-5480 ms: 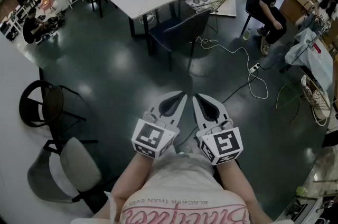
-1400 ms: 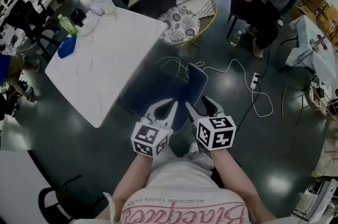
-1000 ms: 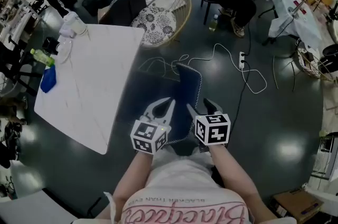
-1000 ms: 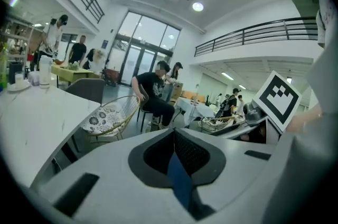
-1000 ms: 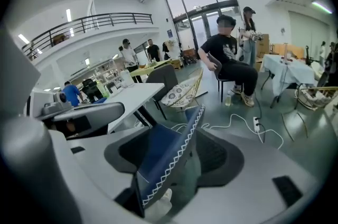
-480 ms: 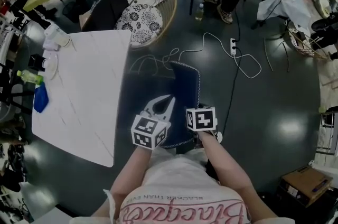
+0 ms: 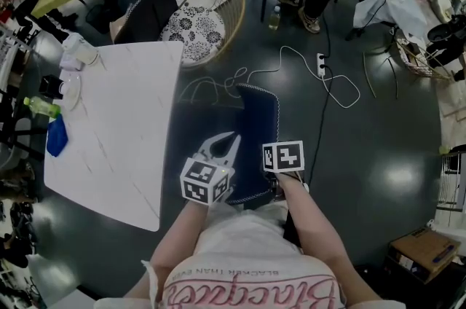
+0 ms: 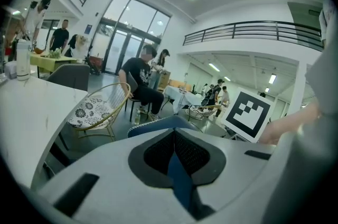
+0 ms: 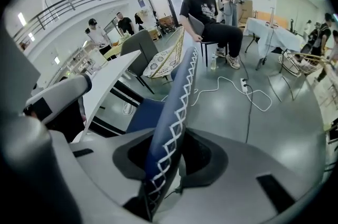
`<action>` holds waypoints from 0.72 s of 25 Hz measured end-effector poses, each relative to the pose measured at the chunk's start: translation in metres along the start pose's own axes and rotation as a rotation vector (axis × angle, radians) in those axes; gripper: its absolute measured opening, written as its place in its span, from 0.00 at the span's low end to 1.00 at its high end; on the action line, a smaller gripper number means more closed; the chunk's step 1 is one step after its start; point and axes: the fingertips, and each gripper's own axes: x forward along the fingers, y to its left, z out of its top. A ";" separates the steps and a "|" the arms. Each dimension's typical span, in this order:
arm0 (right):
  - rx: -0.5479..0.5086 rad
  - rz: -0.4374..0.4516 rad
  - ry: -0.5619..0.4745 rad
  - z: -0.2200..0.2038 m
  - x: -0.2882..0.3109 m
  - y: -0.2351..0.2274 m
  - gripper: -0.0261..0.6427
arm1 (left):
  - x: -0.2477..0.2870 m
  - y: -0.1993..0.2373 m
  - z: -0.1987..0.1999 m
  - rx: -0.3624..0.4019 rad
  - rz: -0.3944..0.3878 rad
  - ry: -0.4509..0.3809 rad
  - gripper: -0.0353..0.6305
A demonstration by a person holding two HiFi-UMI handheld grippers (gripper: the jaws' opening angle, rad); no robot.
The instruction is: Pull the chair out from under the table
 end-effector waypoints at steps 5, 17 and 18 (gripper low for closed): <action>0.039 0.002 -0.010 -0.003 -0.004 -0.005 0.18 | -0.002 -0.008 -0.001 -0.009 0.022 -0.007 0.06; 0.098 -0.011 0.012 -0.023 -0.036 -0.065 0.18 | 0.024 -0.058 0.000 -0.047 0.047 -0.018 0.06; 0.101 -0.012 0.011 -0.025 -0.039 -0.072 0.18 | 0.029 -0.064 0.000 -0.048 0.044 -0.019 0.06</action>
